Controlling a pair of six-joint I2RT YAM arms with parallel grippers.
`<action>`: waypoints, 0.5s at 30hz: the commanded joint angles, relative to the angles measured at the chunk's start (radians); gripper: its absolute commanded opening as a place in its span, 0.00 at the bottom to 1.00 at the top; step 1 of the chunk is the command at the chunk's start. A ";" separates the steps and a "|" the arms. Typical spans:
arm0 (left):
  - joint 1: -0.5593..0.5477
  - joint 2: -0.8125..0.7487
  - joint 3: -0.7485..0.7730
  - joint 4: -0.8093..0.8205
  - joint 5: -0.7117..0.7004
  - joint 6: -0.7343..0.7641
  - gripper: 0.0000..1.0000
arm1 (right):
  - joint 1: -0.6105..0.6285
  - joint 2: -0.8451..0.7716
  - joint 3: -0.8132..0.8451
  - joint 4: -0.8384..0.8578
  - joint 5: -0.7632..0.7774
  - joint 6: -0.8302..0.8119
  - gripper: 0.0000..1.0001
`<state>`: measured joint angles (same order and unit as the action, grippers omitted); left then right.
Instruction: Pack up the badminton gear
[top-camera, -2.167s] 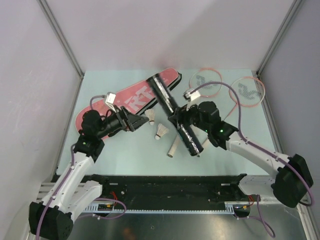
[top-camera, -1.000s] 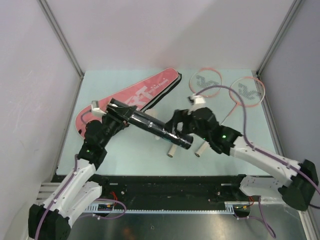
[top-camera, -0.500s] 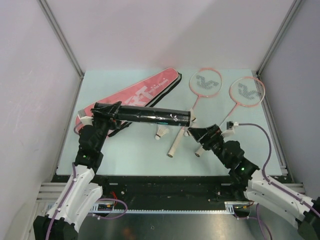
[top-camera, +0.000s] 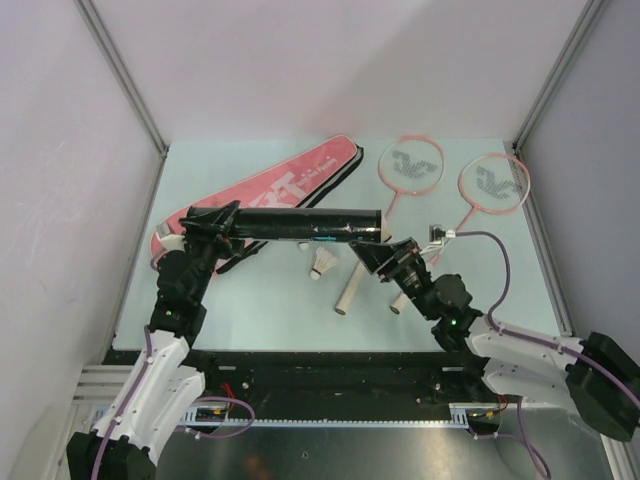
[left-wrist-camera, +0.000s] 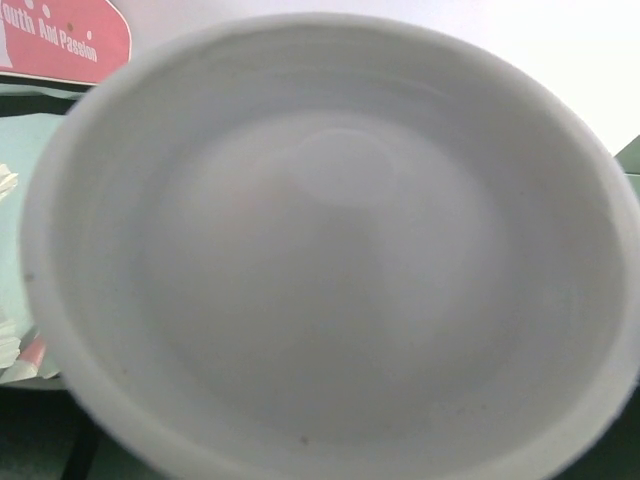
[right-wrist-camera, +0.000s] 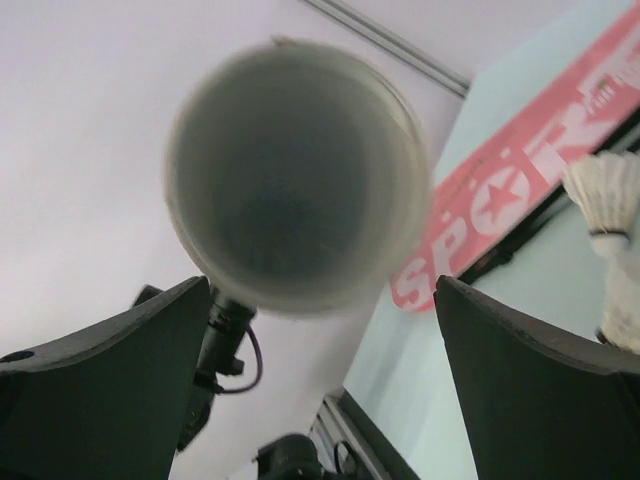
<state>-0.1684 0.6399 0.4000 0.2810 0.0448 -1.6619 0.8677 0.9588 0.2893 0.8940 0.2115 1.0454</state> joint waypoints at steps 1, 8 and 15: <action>0.004 -0.040 0.010 0.073 0.003 -0.053 0.56 | -0.006 0.119 0.111 0.282 0.032 -0.073 0.99; 0.003 -0.065 -0.018 0.073 -0.007 -0.056 0.62 | 0.001 0.274 0.189 0.416 0.100 -0.070 0.96; 0.003 -0.060 -0.018 0.073 0.033 0.006 0.98 | -0.012 0.252 0.208 0.346 0.127 -0.111 0.79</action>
<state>-0.1684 0.5930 0.3717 0.2893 0.0475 -1.6909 0.8665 1.2510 0.4568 1.2148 0.2760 0.9905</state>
